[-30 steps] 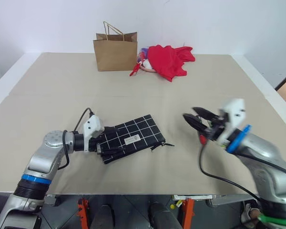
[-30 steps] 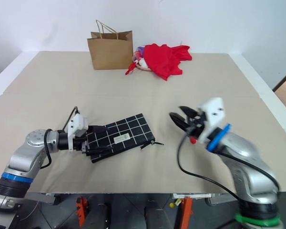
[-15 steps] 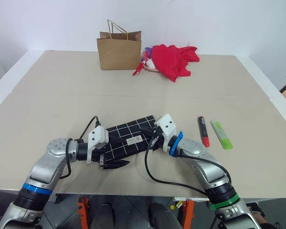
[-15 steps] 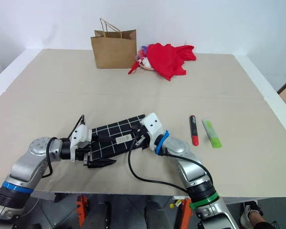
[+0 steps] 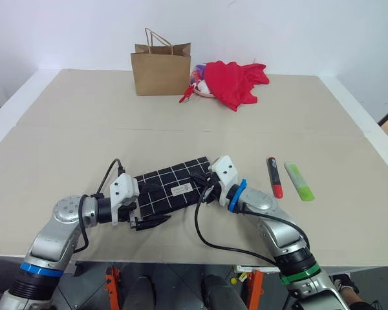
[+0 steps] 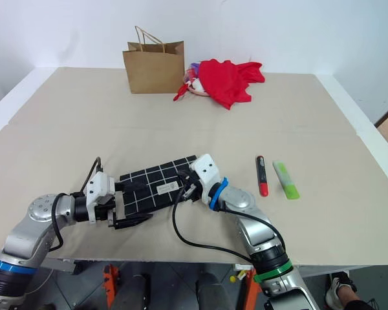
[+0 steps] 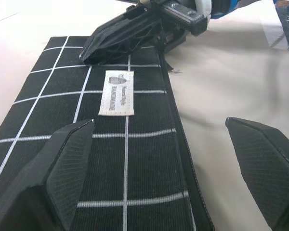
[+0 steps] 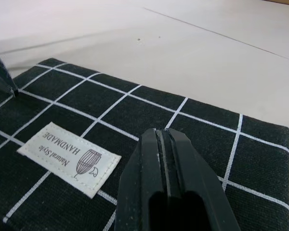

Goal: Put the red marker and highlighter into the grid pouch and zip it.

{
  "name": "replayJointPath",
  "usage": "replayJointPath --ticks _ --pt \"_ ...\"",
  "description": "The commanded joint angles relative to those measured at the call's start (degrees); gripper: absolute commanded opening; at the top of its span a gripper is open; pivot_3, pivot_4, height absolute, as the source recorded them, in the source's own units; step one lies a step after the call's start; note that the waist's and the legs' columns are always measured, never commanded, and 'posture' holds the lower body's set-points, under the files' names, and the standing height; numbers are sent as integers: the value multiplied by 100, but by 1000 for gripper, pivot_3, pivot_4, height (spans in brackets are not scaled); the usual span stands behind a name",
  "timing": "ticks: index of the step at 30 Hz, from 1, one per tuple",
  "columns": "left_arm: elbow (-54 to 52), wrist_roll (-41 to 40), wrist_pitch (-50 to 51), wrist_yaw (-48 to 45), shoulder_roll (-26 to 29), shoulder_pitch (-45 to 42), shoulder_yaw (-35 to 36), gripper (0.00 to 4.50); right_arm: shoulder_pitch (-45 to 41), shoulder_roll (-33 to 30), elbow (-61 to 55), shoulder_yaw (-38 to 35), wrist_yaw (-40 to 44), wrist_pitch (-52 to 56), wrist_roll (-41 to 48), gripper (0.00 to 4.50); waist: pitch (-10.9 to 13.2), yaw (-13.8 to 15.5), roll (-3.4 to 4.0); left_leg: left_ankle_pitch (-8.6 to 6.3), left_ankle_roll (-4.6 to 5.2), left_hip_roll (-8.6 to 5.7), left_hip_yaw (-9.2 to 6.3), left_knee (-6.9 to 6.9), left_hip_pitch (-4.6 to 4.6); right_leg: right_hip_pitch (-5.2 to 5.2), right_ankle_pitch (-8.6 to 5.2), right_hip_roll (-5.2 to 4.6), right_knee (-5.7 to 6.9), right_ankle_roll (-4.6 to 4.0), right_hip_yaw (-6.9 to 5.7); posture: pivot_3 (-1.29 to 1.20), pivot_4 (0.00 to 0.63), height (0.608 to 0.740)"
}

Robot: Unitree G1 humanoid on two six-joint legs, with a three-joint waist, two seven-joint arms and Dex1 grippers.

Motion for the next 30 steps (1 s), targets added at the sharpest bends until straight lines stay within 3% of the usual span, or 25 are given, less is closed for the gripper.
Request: replayJointPath --ticks 1,17,24,30 --pt "-149 -150 -22 15 41 -12 149 4500 -48 -221 -514 -321 166 207 178 39 0 7 0 1 -1 0 0 0 0 0 0 0 0 0 0 0 150 740" --pt "-91 -61 -183 40 67 -2 158 4500 450 -155 -69 -164 289 -61 -128 39 0 -17 -1 1 -2 1 -2 0 6 -2 -9 2 11 -4 -2 0 150 740" --pt "1084 737 -2703 -447 384 6 225 4500 367 -114 57 -205 313 -194 -198 39 -1 -20 -1 1 -1 3 2 -3 30 9 -17 1 13 -33 -1 0 150 740" --pt "1701 946 -3922 -816 450 -209 -16 4500 283 -107 83 -208 358 -232 -238 39 -2 -19 -2 3 -4 2 7 -2 30 12 -19 -2 13 -38 0 0 150 740"
